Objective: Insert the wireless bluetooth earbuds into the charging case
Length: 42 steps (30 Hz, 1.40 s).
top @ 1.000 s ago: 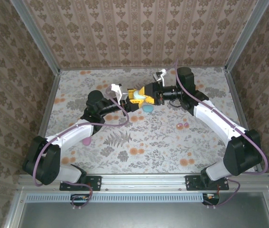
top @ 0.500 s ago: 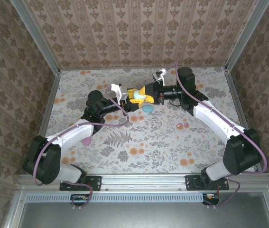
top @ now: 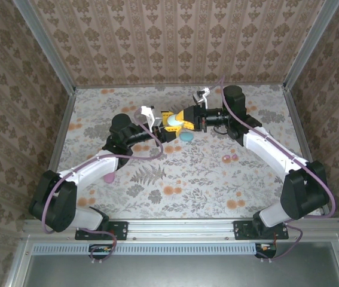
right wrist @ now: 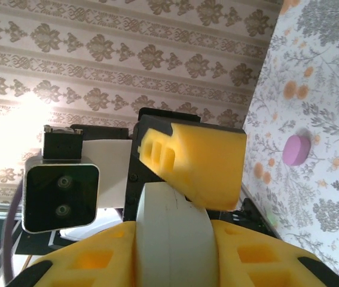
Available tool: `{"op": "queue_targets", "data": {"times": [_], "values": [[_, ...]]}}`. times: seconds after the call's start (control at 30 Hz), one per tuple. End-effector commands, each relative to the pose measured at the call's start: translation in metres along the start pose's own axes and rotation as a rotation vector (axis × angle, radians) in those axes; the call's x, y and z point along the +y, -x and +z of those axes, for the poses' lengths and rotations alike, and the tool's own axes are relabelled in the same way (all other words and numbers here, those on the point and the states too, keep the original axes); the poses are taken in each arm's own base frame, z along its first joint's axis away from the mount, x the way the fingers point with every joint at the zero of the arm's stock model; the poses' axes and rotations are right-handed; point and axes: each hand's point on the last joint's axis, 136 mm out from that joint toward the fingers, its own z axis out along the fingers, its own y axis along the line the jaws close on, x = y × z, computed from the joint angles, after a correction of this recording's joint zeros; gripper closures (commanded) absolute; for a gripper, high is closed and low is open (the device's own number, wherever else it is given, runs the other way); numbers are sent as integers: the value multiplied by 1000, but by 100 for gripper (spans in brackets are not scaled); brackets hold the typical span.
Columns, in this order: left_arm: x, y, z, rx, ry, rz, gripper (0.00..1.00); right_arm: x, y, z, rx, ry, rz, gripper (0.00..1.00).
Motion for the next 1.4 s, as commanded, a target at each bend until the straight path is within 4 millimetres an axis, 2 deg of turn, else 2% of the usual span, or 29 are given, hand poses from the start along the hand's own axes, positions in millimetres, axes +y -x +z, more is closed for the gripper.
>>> {"op": "queue_targets", "data": {"times": [0.0,0.1,0.27,0.33,0.4,0.53,0.6,0.7,0.8,0.97,1.23,1.37], "values": [[2,-5,-2,47,33,6,45,0,5,-7,-61,-15,-66,73],[1,-15,-8,76,53,-5,32,-15,14,-11,-129,-56,-54,73],[4,-33,-21,124,126,-33,30,-51,24,-15,-197,-95,-3,75],[4,-39,-27,138,152,-36,30,-72,26,-17,-222,-133,26,75],[11,-43,-36,142,219,-29,30,-102,26,-19,-237,-201,63,76],[17,-42,-49,139,293,-16,30,-153,18,-16,-224,-289,126,76],[21,-42,-55,143,339,-9,29,-187,11,-15,-211,-358,174,76],[26,-41,-62,142,386,-2,30,-220,2,-12,-190,-396,228,77],[28,-41,-65,147,407,0,30,-237,-2,-8,-174,-401,254,77],[34,-43,-67,152,438,-7,30,-268,-8,-12,-145,-505,267,77],[41,-44,-70,167,473,-31,30,-294,-9,-12,-121,-579,256,75],[43,-46,-71,184,489,-47,30,-306,-11,-17,-102,-647,245,69]]}}
